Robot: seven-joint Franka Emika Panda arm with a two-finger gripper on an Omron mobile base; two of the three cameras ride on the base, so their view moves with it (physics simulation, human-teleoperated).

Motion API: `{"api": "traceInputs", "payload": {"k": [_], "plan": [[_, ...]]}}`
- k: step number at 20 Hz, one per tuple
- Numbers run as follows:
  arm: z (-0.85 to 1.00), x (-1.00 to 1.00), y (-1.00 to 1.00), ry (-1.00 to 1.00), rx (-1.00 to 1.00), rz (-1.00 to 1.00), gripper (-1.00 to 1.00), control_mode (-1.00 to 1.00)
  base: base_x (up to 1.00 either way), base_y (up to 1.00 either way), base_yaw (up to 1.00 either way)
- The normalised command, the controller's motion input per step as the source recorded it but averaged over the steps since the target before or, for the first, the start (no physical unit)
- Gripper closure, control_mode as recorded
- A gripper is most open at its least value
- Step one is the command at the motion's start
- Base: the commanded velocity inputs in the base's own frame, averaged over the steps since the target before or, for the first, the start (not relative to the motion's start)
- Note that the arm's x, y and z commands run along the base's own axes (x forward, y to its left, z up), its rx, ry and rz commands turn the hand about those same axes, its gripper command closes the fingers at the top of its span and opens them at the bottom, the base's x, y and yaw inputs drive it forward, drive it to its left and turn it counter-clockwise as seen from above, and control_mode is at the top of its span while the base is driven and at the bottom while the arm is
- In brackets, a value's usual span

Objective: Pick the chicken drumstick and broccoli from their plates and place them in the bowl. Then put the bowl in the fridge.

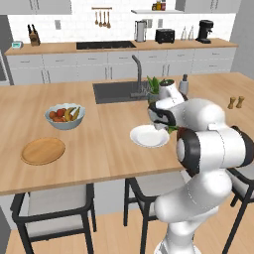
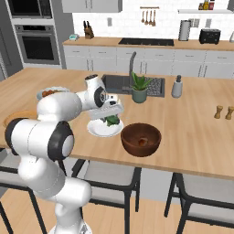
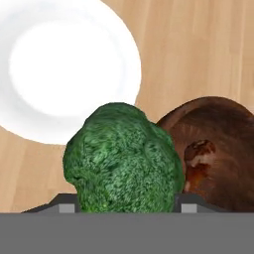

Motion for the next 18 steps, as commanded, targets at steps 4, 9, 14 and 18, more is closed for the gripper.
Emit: {"api": "traceInputs", "payload": {"k": [4,9,14,18], "plan": [[0.84,-0.36,-0.77,0.21,0.15,-0.23,1.00,-1.00,0.00,0.00,0.00],[0.62,-0.22,-0.69,0.20,0.15,-0.23,1.00,-1.00,0.00,0.00,0.00],[0.11,-0.01,-0.50,0.12,0.17,-0.22,1.00,-1.00,0.00,0.00,0.00],[-0.68,-0.01,-0.42,0.00,0.14,-0.08,1.00,-1.00,0.00,0.00,0.00]]}}
